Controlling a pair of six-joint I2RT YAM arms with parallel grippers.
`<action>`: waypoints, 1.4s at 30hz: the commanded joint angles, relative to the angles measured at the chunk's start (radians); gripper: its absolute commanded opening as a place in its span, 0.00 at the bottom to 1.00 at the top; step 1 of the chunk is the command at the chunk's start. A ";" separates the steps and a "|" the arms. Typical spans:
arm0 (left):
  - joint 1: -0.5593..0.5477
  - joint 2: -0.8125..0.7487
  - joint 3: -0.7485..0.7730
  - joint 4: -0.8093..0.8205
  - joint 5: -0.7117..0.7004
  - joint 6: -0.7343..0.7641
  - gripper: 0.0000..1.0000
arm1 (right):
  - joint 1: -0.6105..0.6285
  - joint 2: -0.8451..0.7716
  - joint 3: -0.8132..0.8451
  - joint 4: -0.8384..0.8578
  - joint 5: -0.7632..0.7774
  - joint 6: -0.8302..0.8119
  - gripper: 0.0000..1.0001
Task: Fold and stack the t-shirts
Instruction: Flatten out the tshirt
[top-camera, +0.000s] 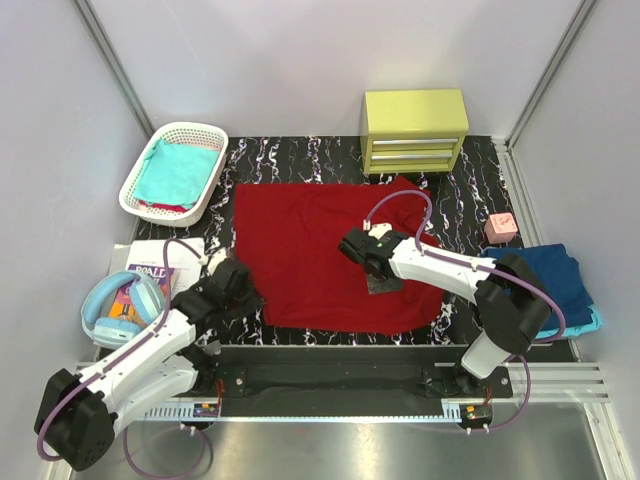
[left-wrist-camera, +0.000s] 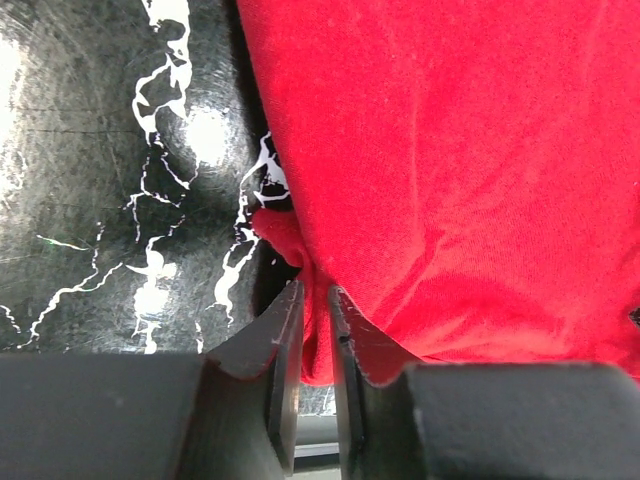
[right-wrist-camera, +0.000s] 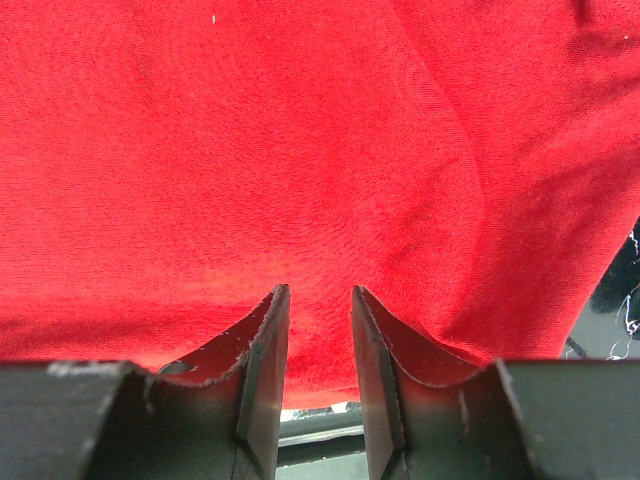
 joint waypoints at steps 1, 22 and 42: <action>0.005 -0.002 -0.014 0.038 0.020 0.003 0.18 | 0.001 0.003 0.026 -0.006 0.047 -0.008 0.38; 0.005 -0.030 -0.045 -0.005 0.020 -0.023 0.39 | 0.001 0.009 0.020 0.000 0.041 0.003 0.39; 0.005 0.008 -0.072 0.032 0.029 -0.019 0.25 | 0.001 0.001 0.003 0.000 0.041 0.008 0.38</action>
